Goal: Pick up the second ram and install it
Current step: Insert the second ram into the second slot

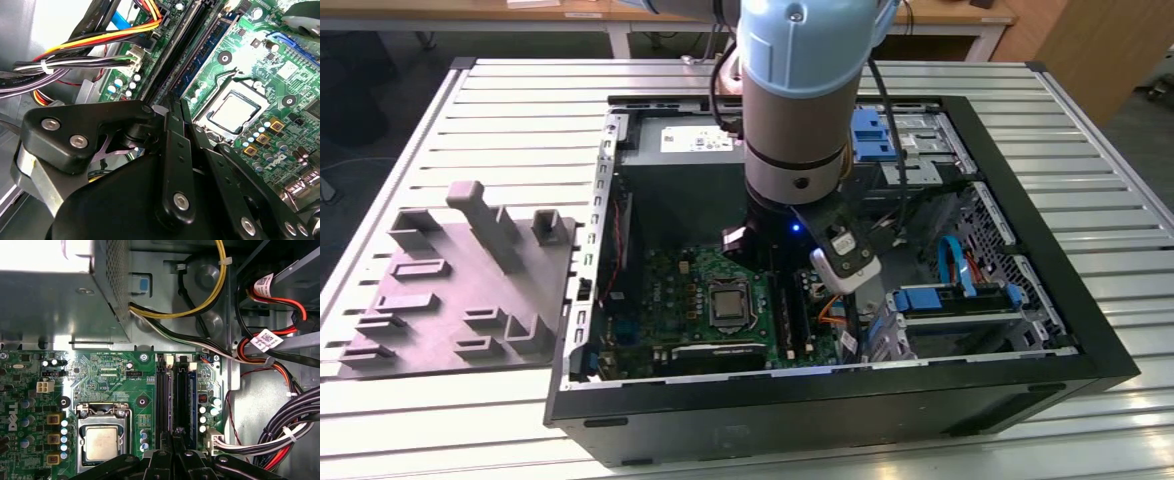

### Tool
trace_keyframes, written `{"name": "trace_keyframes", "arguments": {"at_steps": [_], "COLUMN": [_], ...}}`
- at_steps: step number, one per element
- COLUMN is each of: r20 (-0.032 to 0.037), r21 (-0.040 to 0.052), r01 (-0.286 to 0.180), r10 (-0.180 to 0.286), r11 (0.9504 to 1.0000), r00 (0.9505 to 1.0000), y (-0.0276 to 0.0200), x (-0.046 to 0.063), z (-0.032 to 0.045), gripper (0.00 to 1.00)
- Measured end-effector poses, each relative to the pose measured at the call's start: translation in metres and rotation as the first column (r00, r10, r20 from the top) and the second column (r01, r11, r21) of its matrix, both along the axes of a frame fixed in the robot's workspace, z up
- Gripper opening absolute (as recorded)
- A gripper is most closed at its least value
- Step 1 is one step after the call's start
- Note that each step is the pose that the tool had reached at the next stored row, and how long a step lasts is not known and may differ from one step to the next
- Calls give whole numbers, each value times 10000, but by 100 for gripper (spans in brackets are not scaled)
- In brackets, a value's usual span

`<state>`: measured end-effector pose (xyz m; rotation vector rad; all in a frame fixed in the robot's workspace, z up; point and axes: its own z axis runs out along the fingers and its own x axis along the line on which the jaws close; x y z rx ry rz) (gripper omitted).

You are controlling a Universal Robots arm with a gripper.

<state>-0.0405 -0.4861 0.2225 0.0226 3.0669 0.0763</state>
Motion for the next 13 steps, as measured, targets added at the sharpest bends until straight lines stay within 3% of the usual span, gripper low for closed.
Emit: {"name": "trace_keyframes", "arguments": {"at_steps": [13], "r20": [1], "r21": [0], "r01": [-1], "r10": [1], "r11": [10000], "r00": [10000], "y": [0], "x": [-1], "z": [-17], "gripper": [12]}}
